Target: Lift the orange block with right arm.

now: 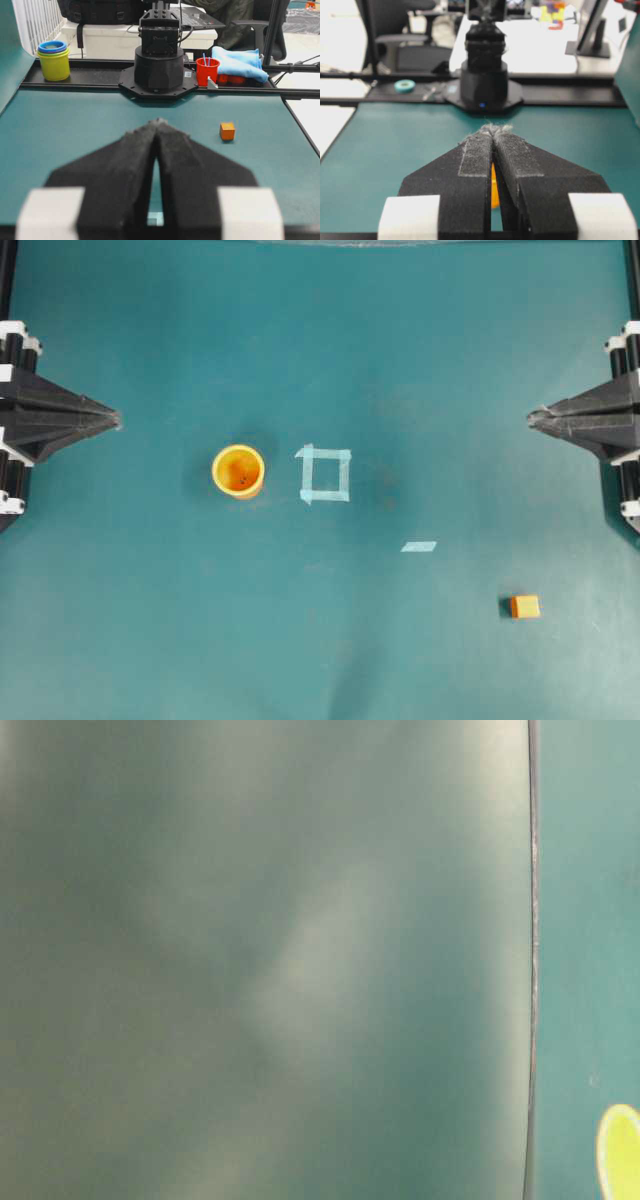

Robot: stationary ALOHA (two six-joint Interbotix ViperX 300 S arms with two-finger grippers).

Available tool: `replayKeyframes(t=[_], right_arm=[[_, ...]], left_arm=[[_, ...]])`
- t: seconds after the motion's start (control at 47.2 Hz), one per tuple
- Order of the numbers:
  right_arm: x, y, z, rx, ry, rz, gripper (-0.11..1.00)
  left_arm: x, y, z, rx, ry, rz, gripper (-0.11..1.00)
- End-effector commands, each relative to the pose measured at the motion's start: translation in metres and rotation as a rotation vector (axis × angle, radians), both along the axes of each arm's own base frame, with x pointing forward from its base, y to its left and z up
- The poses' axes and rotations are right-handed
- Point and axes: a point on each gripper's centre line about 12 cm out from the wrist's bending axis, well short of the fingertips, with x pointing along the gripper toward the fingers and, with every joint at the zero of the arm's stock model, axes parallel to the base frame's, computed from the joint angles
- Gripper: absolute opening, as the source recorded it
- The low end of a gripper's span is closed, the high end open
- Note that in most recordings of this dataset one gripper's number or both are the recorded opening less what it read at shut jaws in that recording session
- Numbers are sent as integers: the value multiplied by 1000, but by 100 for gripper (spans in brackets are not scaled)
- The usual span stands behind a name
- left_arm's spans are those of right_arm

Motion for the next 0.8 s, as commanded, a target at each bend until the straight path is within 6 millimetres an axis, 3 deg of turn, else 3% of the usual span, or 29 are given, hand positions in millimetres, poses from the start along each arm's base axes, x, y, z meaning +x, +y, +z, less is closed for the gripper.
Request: replayKeyframes(t=[0.0, 0.487, 0.783], right_arm=[[2, 0, 9, 20, -22, 0, 0], [7, 1, 34, 2, 232, 3, 0], [2, 13, 37, -7, 416, 61, 4]], left_arm=[[4, 0, 9, 17, -5, -2, -1], [5, 0, 13, 17, -5, -1, 0], [5, 0, 13, 15, -3, -2, 0]])
